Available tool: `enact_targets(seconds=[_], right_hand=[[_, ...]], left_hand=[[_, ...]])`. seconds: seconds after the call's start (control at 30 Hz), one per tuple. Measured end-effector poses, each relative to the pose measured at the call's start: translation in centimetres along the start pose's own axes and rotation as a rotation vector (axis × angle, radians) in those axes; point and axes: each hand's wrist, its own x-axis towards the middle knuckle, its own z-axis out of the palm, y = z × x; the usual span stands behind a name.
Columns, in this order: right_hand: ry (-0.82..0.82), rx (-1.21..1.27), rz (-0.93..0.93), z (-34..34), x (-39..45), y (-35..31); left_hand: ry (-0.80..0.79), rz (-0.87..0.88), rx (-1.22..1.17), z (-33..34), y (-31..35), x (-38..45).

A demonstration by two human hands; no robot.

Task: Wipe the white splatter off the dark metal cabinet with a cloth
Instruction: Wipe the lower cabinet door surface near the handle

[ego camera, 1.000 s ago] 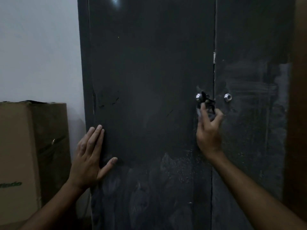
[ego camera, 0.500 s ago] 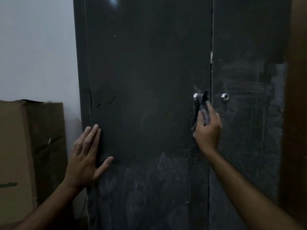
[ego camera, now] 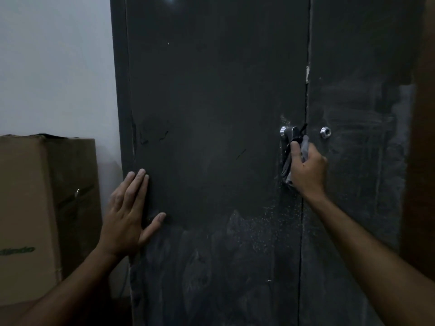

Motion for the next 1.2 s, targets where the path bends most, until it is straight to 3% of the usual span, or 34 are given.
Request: enact_targets(seconds=[0.1,0.2,0.3,0.43,0.57,0.7,0.8,0.87,0.93,1.0,1.1,1.2], right_hand=[[0.067,-0.042,0.059,-0.2,1.0,-0.5],[0.166,0.128,0.175,0.3,3.2,-1.0],[0.054,0.175,0.171,1.2,5.8,-1.4],[-0.113,0.063,-0.024,0.7,7.8,-2.3],[-0.12,-0.096,-0.193,0.8,8.8,-2.5],[-0.298,-0.264,-0.421,1.3,8.4,-2.0],[-0.322,-0.243,-0.566,0.5,8.1,-1.0],[-0.193,-0.08,-0.48,0.8,7.7,-0.8],[0.048,0.111,-0.153,1.6,7.1,0.0],[0.143,0.111,0.043,2.0,5.8,1.8],[0.029,0.003,-0.082,1.2,2.7,4.1],[0.076,-0.006,-0.148,0.4,3.4,4.0]], left_hand=[[-0.014,-0.014,0.001,0.0,-0.1,0.0],[0.001,-0.003,0.001,0.2,-0.2,-0.1],[0.016,0.006,-0.003,0.2,-0.3,-0.1],[0.022,0.007,-0.019,0.3,-0.2,0.0],[0.052,0.02,-0.015,0.4,-0.1,-0.1],[0.053,0.015,0.001,0.3,0.1,0.0],[0.048,0.015,0.004,0.2,0.2,0.0],[0.051,0.018,0.01,0.2,0.1,0.0],[0.05,0.02,0.017,0.1,0.1,0.0],[0.05,0.019,0.026,0.2,0.1,0.0],[0.05,0.017,0.021,0.2,0.1,0.0],[0.056,0.026,0.027,0.2,0.1,0.0]])
